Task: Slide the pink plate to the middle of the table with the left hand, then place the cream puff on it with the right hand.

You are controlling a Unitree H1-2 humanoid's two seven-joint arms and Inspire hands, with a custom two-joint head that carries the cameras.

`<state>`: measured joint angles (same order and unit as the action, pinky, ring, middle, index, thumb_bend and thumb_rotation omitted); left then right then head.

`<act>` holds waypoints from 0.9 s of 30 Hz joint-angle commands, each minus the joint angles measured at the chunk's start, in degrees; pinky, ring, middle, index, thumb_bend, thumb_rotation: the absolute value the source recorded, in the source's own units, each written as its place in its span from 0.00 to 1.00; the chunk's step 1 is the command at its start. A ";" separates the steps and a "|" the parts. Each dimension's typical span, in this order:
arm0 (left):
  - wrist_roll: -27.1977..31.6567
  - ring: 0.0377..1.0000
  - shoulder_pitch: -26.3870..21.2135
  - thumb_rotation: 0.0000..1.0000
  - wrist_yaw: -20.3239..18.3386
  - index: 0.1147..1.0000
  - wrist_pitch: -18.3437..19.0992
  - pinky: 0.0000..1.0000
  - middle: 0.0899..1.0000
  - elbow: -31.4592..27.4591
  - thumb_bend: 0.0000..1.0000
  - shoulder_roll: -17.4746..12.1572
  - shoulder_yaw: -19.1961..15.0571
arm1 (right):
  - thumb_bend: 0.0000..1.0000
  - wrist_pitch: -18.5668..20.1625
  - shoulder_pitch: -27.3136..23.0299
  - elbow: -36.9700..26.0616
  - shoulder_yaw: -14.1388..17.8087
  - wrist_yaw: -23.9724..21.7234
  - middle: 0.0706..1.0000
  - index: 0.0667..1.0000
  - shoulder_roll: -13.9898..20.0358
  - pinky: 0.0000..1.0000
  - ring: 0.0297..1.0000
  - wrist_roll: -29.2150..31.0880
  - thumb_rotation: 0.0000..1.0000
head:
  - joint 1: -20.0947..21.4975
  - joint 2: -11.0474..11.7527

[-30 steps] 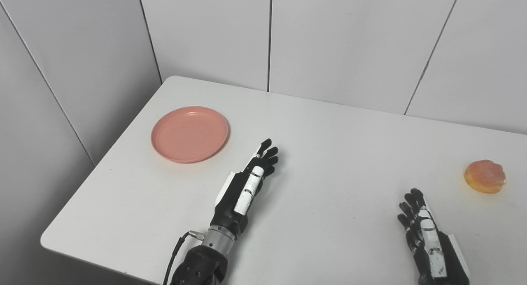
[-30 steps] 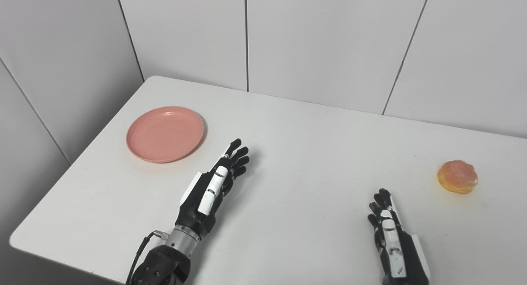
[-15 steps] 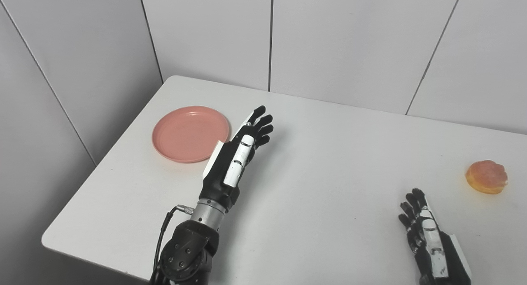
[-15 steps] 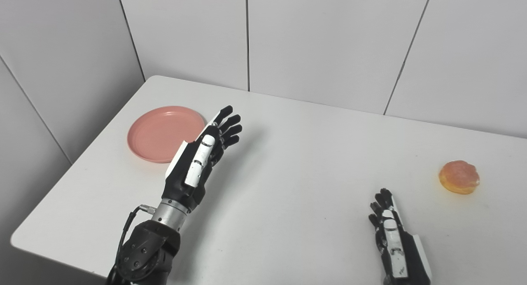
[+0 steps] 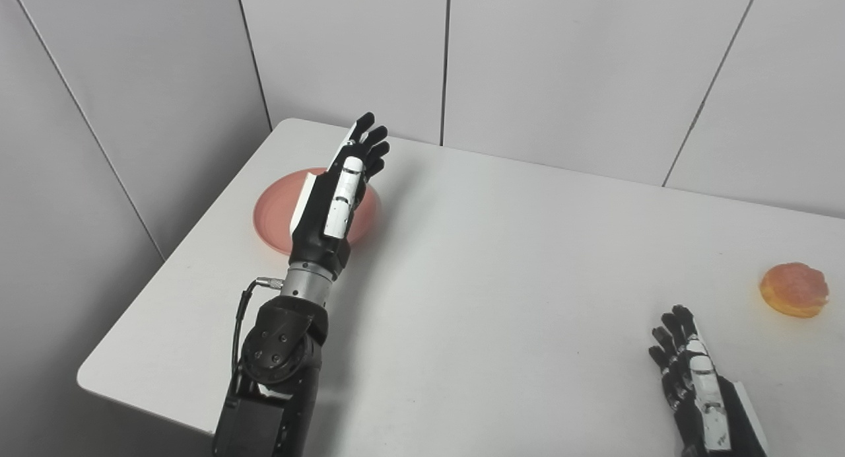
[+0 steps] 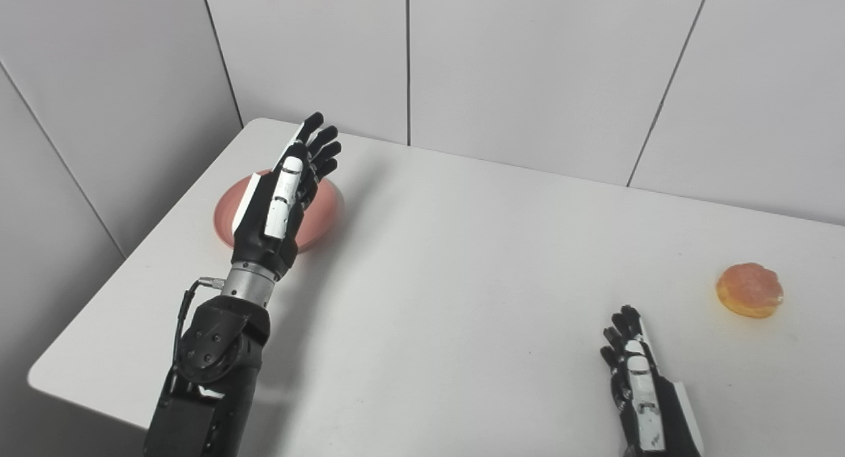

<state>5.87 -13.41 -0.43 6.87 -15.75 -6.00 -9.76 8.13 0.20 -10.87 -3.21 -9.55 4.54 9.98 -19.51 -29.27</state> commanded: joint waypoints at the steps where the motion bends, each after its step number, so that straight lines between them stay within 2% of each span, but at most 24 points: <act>1: 0.52 0.92 -2.87 1.00 0.53 0.91 -2.30 0.96 0.93 -0.48 0.46 -1.20 -0.98 | 0.16 0.11 -1.02 -1.49 0.24 -0.38 1.00 1.00 0.15 1.00 1.00 0.53 1.00 | -0.19 0.23; 8: 0.92 0.91 -5.11 1.00 2.23 0.91 -0.86 0.94 0.92 0.30 0.45 -2.59 -3.68 | 0.14 -0.08 -1.20 -1.25 0.18 -0.87 1.00 1.00 0.38 1.00 1.00 1.36 1.00 | -0.56 0.79; 11: 1.24 0.93 -6.09 1.00 2.56 0.91 -0.01 0.97 0.93 1.04 0.47 -3.97 -5.33 | 0.13 0.48 -1.20 -1.67 0.22 -0.27 1.00 1.00 0.06 1.00 1.00 1.11 1.00 | -0.50 1.08; 21: 2.68 0.91 -8.67 1.00 3.65 0.91 -3.92 0.93 0.92 8.26 0.44 -7.35 -9.97 | 0.12 -0.82 -1.35 -0.98 0.11 -0.77 1.00 1.00 0.47 1.00 1.00 0.92 1.00 | -0.75 1.32; 27: 3.38 0.92 -9.66 1.00 4.22 0.91 -4.78 0.94 0.92 11.74 0.45 -9.44 -11.80 | 0.12 0.54 -1.17 -1.81 0.45 -0.29 1.00 1.00 0.04 1.00 1.00 1.68 1.00 | -1.01 1.36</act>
<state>9.00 -20.31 3.16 4.96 -3.42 -13.66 -20.95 8.35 0.00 -10.77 -3.17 -9.62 4.75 10.83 -20.48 -27.86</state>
